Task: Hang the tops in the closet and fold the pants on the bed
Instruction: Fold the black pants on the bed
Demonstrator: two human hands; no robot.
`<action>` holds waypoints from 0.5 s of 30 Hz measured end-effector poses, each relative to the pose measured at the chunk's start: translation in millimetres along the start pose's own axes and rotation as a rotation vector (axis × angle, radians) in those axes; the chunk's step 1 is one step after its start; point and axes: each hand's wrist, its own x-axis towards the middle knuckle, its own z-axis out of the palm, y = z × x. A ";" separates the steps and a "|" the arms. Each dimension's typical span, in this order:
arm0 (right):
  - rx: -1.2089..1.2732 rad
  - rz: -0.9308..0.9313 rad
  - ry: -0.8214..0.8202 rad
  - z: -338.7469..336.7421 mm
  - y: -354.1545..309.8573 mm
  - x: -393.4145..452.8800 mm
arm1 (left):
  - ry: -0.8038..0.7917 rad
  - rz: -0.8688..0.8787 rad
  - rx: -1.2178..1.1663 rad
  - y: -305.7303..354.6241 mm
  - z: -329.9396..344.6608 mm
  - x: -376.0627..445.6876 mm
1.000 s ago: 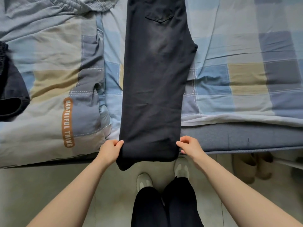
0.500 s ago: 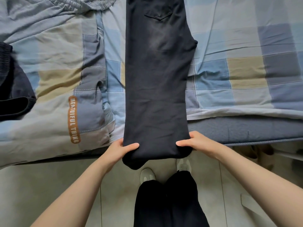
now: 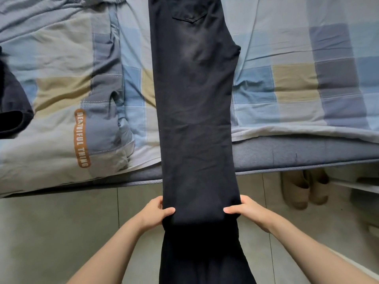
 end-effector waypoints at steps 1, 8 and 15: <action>0.003 0.017 -0.004 3.4 2.2 0.0 | 0.028 0.024 0.021 -2.3 0.0 -2.6; 0.010 0.113 -0.036 -0.4 3.5 -24.2 | -0.136 -0.031 -0.027 -8.3 -4.4 -45.6; -0.001 0.123 -0.018 4.3 -8.1 -69.9 | -0.115 -0.043 -0.002 5.8 -2.7 -88.8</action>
